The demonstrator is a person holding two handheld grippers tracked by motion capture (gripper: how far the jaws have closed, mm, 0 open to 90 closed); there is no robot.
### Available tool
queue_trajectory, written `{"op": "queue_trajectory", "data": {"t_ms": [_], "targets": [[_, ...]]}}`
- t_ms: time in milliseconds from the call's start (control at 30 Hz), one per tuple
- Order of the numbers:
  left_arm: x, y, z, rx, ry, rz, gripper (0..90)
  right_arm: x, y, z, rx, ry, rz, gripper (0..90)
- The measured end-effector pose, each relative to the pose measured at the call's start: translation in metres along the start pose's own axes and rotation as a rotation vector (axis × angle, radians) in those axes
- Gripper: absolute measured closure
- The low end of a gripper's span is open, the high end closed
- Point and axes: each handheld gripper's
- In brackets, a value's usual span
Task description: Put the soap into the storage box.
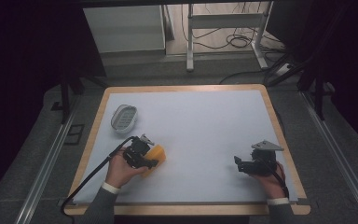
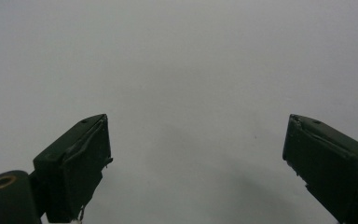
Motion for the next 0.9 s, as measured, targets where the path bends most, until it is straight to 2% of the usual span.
{"op": "queue_trajectory", "data": {"t_ms": [200, 533, 767, 900], "targets": [[-0.001, 0.012, -0.009, -0.011, 0.014, 0.017, 60.8, 0.0, 0.002, 0.001, -0.002, -0.007, 0.008, 7.6], [-0.001, 0.024, -0.02, 0.006, 0.042, 0.064, 60.8, 0.0, 0.002, 0.0, -0.006, -0.005, 0.004, 7.6], [-0.001, 0.026, -0.027, 0.009, 0.054, 0.063, 60.9, 0.0, 0.002, 0.0, -0.006, -0.003, 0.007, 7.6], [0.0, 0.028, -0.029, 0.017, 0.061, 0.085, 60.9, 0.0, 0.003, 0.001, -0.008, -0.004, 0.011, 7.6]]}}
Point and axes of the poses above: each handheld gripper's, and its own axes: y roughly backward along the jaws, x roughly out of its top, z roughly to its right, and after that the axes turned 13 degrees about x, right-handed
